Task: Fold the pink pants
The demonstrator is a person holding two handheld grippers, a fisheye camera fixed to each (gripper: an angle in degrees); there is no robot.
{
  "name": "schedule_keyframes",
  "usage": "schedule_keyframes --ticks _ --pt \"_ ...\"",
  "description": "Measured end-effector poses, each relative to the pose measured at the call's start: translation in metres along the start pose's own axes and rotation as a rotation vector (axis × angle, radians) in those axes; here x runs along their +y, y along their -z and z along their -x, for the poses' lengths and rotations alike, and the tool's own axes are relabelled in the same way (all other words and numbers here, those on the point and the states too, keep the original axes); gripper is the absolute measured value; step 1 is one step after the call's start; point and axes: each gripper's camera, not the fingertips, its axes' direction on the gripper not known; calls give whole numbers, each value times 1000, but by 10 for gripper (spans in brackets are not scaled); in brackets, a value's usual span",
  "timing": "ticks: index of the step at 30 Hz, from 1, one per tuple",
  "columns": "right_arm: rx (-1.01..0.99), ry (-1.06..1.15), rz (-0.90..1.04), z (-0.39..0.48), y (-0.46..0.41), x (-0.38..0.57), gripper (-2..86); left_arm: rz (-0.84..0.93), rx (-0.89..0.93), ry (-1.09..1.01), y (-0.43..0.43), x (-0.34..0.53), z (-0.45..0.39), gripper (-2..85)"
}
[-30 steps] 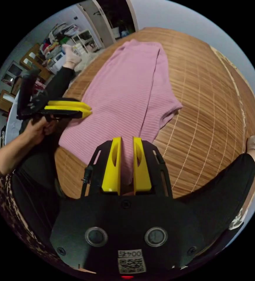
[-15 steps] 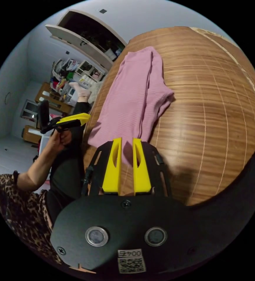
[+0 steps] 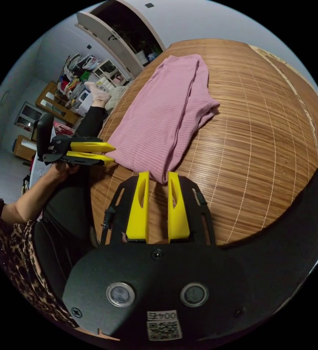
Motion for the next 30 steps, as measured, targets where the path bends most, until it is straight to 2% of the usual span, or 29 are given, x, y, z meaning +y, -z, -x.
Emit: schedule_keyframes --ticks 6,11,13,16,19,25,30 --pt "56 80 60 21 -13 5 67 15 10 28 -11 1 -6 83" --pt "238 212 35 54 -7 14 24 18 15 46 -16 4 -8 74" --pt "315 194 79 54 -10 19 19 19 21 50 -18 5 -9 69" --pt "303 125 188 41 -26 19 20 30 39 38 -23 5 -13 63" --pt "259 103 202 35 -27 20 27 33 24 22 -26 5 -18 65" --pt "225 -5 150 20 -10 38 51 30 22 -55 -21 8 -34 101" --pt "179 -44 -89 15 26 64 60 -8 -37 -27 7 26 -35 120"
